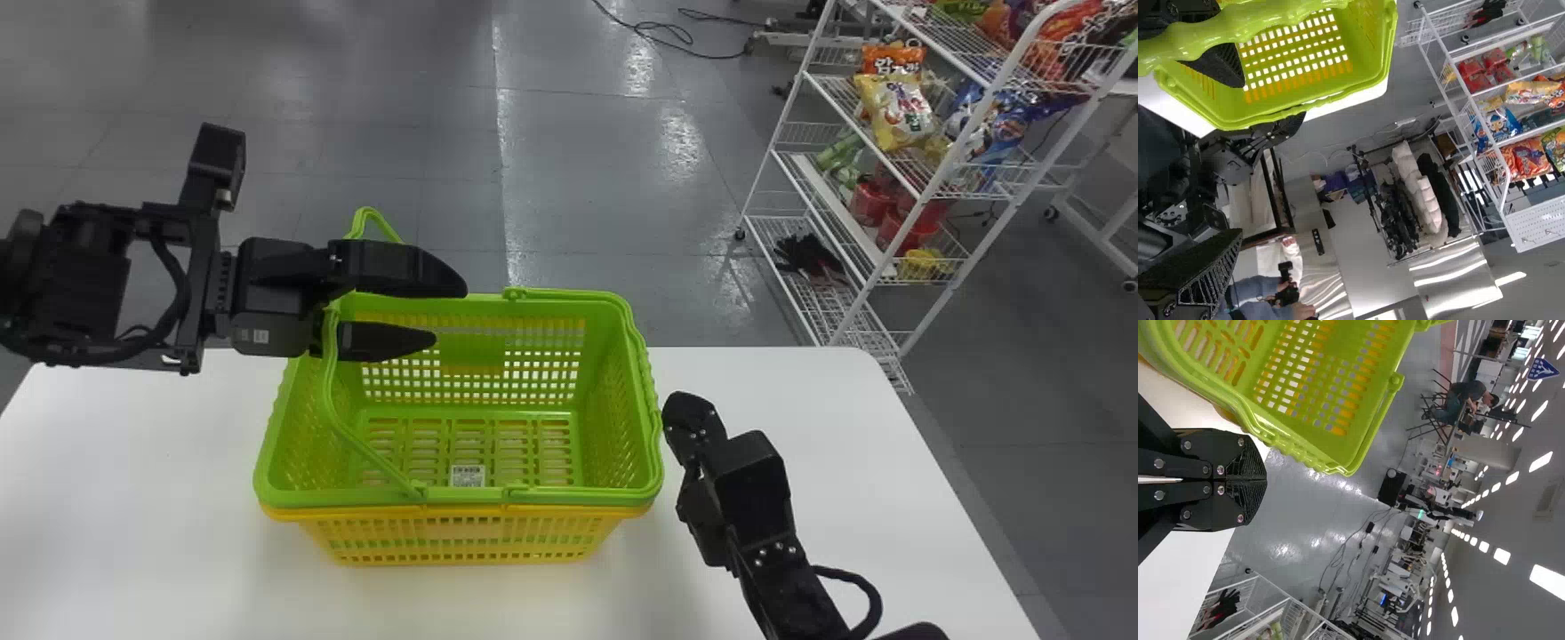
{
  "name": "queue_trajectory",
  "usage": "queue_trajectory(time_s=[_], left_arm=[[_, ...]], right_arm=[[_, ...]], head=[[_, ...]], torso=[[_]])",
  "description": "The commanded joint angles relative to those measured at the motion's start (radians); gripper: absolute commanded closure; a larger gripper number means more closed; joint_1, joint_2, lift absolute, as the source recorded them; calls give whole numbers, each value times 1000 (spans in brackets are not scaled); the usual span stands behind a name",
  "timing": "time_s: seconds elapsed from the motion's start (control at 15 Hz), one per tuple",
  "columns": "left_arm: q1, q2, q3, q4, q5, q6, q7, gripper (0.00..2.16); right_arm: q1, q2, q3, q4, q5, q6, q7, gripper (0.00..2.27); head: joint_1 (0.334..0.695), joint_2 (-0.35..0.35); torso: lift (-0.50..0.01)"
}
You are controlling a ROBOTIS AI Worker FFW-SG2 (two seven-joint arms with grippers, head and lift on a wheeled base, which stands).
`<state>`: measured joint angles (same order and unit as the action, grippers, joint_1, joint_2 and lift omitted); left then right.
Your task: Grasp handle with right gripper to insert into left gripper then lift and swing left to center
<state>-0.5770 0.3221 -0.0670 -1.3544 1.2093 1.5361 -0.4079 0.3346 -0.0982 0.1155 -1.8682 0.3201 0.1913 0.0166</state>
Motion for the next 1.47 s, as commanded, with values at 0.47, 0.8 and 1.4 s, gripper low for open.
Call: queue_trajectory(time_s=[0.47,0.8,1.4], left_arm=[[11,0,4,0,18,3,-3,2],[12,-3,3,0,22,3,-3,2],[-1,-5,-4,6,19,3,0,2]], right_arm=[[-5,0,6,-19,-58,1,3,2246],[-2,0,24,-89,-113,26,14,2246],[-28,11,145,-178,-99,121,13,2246]], head=[[695,-149],[695,-141],[695,-82]], torso=[[-93],[-93],[-93]])
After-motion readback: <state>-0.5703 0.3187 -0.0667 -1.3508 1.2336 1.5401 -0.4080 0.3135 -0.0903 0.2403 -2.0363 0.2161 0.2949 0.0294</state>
